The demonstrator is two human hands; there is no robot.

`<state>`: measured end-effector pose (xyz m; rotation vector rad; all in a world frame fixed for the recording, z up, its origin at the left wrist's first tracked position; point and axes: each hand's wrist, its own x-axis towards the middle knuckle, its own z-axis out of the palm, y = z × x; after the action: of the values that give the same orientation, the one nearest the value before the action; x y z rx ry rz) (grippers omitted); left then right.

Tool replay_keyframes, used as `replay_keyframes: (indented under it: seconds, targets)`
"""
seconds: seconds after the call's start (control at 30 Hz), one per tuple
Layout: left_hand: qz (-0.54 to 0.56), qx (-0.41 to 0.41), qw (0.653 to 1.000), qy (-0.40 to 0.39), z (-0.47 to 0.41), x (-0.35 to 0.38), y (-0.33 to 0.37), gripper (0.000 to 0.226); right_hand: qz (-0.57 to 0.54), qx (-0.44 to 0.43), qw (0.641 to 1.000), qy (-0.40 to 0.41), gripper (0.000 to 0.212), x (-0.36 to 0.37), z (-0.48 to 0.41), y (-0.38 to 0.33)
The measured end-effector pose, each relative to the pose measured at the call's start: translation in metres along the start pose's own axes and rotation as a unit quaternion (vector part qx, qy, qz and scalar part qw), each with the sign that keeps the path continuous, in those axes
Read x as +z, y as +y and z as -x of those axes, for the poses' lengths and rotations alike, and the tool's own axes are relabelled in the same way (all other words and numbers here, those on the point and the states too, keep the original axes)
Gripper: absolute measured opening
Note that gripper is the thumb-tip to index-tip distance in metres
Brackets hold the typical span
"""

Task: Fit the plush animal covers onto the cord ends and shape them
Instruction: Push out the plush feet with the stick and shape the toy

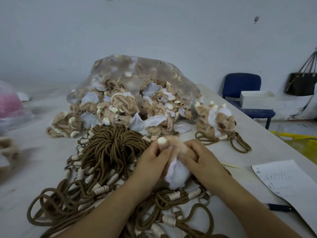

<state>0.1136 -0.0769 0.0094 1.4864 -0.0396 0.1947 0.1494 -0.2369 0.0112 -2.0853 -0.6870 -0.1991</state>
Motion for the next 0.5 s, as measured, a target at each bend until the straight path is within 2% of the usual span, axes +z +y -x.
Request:
replay_keyframes:
  seconds: [0.07, 0.13, 0.2, 0.23, 0.33, 0.4, 0.43, 0.5]
  targets:
    - [-0.087, 0.056, 0.995, 0.005, 0.000, 0.002, -0.004, 0.015, -0.016, 0.008, 0.999, 0.038, 0.029, -0.001, -0.001, 0.003]
    - [-0.189, 0.155, 0.968, 0.061, -0.001, -0.002, -0.003, 0.006, -0.038, 0.041, 0.996, 0.074, 0.036, -0.005, -0.001, 0.004]
    - [-0.236, 0.252, 0.931, 0.121, 0.001, -0.005, 0.003, 0.008, -0.042, 0.074, 0.991, 0.104, 0.036, -0.009, -0.003, 0.008]
    - [-0.255, 0.282, 0.917, 0.117, 0.003, -0.005, 0.006, 0.014, -0.041, 0.082, 0.989, 0.115, 0.035, -0.010, -0.004, 0.010]
    - [-0.366, 0.287, 0.885, 0.001, 0.009, 0.004, 0.007, 0.043, -0.041, 0.082, 0.989, 0.119, 0.033, -0.008, -0.005, 0.011]
    - [-0.435, 0.270, 0.858, -0.047, 0.007, 0.008, 0.000, 0.064, -0.050, 0.079, 0.990, 0.107, 0.038, -0.006, -0.005, 0.010]
    - [-0.450, 0.266, 0.851, -0.046, 0.006, 0.007, -0.003, 0.065, -0.059, 0.077, 0.990, 0.098, 0.044, -0.005, -0.004, 0.009]
    - [-0.447, 0.271, 0.852, -0.027, 0.004, 0.005, -0.006, 0.051, -0.072, 0.071, 0.992, 0.073, 0.048, -0.003, -0.003, 0.006]
